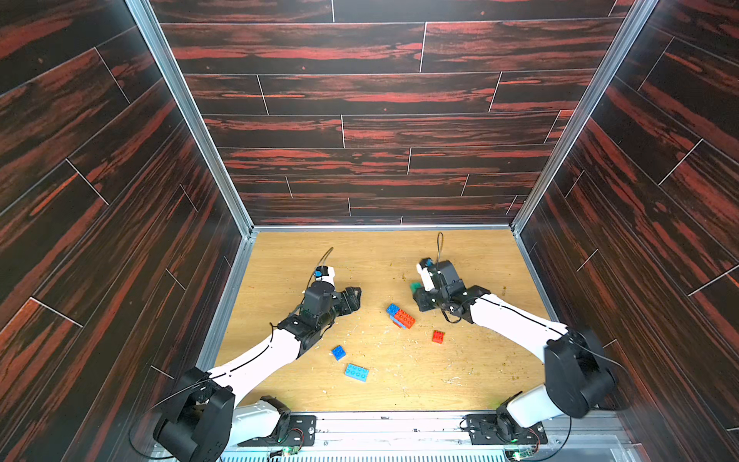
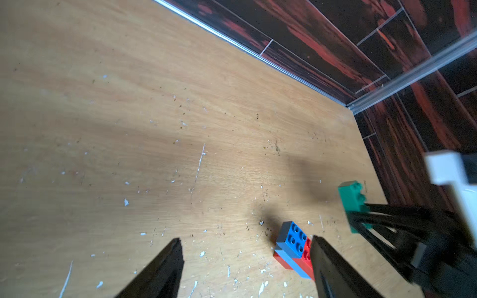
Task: Assemble a heart with lego
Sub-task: Pick up the lego brick from the center of the board, then assemble the lego brick with the lego brick.
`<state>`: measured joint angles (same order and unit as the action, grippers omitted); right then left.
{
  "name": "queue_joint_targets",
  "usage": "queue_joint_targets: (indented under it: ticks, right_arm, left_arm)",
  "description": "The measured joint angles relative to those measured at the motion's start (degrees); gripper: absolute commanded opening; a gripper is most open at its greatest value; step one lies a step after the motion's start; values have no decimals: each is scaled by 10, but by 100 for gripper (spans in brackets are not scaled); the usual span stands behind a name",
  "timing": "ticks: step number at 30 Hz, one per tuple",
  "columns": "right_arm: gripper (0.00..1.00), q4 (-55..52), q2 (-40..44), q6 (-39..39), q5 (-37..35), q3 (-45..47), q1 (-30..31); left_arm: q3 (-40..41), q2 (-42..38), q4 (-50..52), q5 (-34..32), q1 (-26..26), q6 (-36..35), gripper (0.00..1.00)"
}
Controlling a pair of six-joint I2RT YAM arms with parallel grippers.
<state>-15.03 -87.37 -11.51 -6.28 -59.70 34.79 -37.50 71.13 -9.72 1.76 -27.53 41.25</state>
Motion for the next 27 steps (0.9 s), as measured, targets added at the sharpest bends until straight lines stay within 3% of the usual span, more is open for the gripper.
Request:
queue_joint_targets:
  ticks: [8,15,27]
  right_arm:
    - [19,-90,-52,79,31,-94,71]
    - [20,-141,-91,115,38,-103,71]
    - [20,-136,-123,137,42,-113,71]
  left_arm:
    - [-12,42,-15,51,2,84,83]
    - [-18,66,-12,66,2,98,83]
    - [-28,85,-10,68,2,95,83]
